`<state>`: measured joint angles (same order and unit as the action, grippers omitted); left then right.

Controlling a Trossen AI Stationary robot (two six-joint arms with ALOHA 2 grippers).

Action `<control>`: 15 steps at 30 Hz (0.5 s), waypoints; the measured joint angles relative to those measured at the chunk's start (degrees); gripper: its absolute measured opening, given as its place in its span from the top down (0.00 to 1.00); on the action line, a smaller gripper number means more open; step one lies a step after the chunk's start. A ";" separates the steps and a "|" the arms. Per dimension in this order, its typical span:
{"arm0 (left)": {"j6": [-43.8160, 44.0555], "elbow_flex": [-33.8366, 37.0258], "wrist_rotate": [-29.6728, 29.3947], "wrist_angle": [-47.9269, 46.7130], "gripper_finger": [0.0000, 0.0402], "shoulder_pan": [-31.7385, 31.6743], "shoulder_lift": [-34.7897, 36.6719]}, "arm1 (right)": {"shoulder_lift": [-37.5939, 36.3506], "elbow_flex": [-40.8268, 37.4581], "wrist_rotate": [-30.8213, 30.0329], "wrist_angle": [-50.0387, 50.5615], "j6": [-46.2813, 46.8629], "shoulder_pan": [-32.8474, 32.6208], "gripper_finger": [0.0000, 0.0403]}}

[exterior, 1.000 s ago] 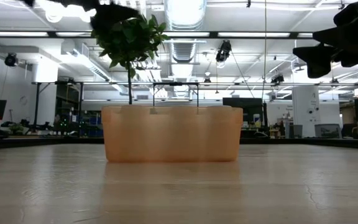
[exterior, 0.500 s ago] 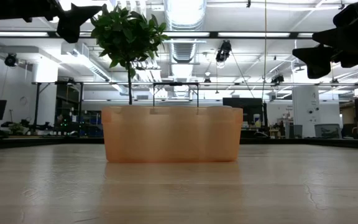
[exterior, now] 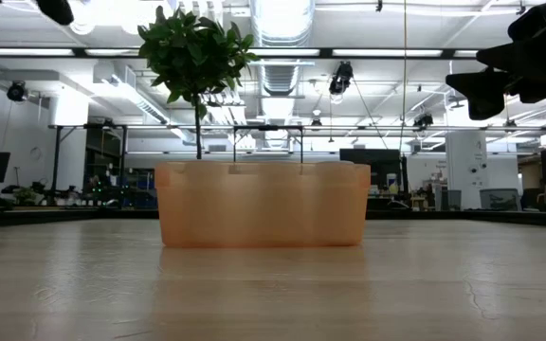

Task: Pick and place pill bottles into a basket
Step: Return to Home Position

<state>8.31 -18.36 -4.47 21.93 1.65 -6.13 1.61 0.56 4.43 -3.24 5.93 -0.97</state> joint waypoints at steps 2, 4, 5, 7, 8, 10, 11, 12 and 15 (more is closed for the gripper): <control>-0.19 1.21 0.02 0.91 0.33 -0.04 3.33 | 0.00 0.00 0.01 0.02 0.00 -0.02 0.36; -0.22 2.94 0.02 4.85 0.33 -0.04 4.52 | 0.00 0.00 0.00 0.00 0.01 -0.01 0.37; -0.23 4.30 0.02 7.50 0.33 -0.04 4.38 | 0.00 0.00 0.02 0.01 -0.02 0.00 0.37; -0.26 6.55 0.05 16.32 0.33 -0.04 4.09 | 0.00 0.00 0.08 0.02 0.00 -0.02 0.37; -0.28 7.73 0.13 20.36 0.33 -0.04 3.46 | 0.00 0.00 0.06 0.00 0.02 0.00 0.38; -0.27 10.71 -0.04 27.30 0.33 -0.04 1.89 | 0.00 0.00 0.10 0.00 0.00 -0.02 0.38; -0.26 12.81 0.01 29.05 0.33 -0.06 1.66 | 0.01 0.00 0.07 0.02 0.00 -0.01 0.38; -0.23 14.80 0.38 29.83 0.33 -0.04 1.59 | 0.09 0.00 0.07 -0.01 -0.01 -0.01 0.38; 0.27 17.80 1.15 28.72 0.33 -0.04 2.23 | 0.11 0.00 0.05 0.04 -0.04 0.00 0.38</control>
<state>8.58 -0.57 -3.32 50.65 1.61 -3.89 1.72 0.56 4.47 -3.20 5.89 -0.97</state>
